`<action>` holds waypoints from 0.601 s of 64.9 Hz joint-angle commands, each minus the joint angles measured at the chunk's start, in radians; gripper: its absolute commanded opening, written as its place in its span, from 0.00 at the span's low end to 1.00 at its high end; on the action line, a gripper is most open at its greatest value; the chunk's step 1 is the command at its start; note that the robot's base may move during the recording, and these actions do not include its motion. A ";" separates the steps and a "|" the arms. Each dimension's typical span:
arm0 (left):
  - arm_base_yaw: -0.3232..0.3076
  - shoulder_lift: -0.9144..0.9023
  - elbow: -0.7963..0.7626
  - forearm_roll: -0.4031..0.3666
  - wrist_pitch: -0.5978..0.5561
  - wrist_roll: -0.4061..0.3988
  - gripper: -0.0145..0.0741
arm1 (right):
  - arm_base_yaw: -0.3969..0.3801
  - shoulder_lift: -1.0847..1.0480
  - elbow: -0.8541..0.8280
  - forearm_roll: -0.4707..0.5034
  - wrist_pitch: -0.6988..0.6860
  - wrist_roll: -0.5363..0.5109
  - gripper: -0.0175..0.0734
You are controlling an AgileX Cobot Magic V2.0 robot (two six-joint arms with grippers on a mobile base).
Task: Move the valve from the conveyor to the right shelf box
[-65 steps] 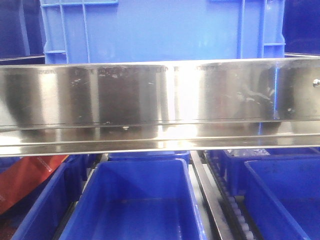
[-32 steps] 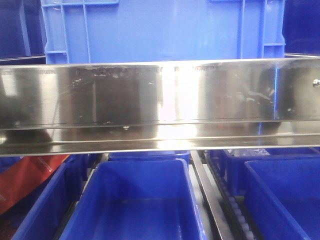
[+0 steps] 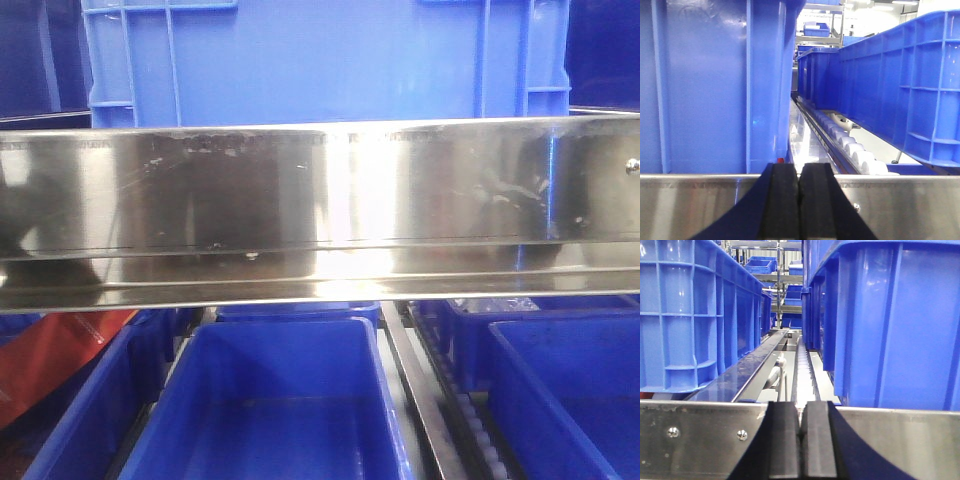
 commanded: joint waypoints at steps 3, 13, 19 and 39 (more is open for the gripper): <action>0.003 -0.005 -0.001 0.006 -0.012 -0.008 0.04 | 0.001 -0.003 0.002 -0.006 -0.017 -0.004 0.01; 0.003 -0.005 -0.001 0.006 -0.012 -0.008 0.04 | 0.001 -0.003 0.002 -0.006 -0.017 -0.004 0.01; 0.003 -0.005 -0.001 0.006 -0.014 -0.008 0.04 | 0.001 -0.003 0.002 -0.006 -0.017 -0.004 0.01; 0.003 -0.005 -0.001 0.006 -0.014 -0.008 0.04 | 0.001 -0.003 0.002 -0.006 -0.017 -0.004 0.01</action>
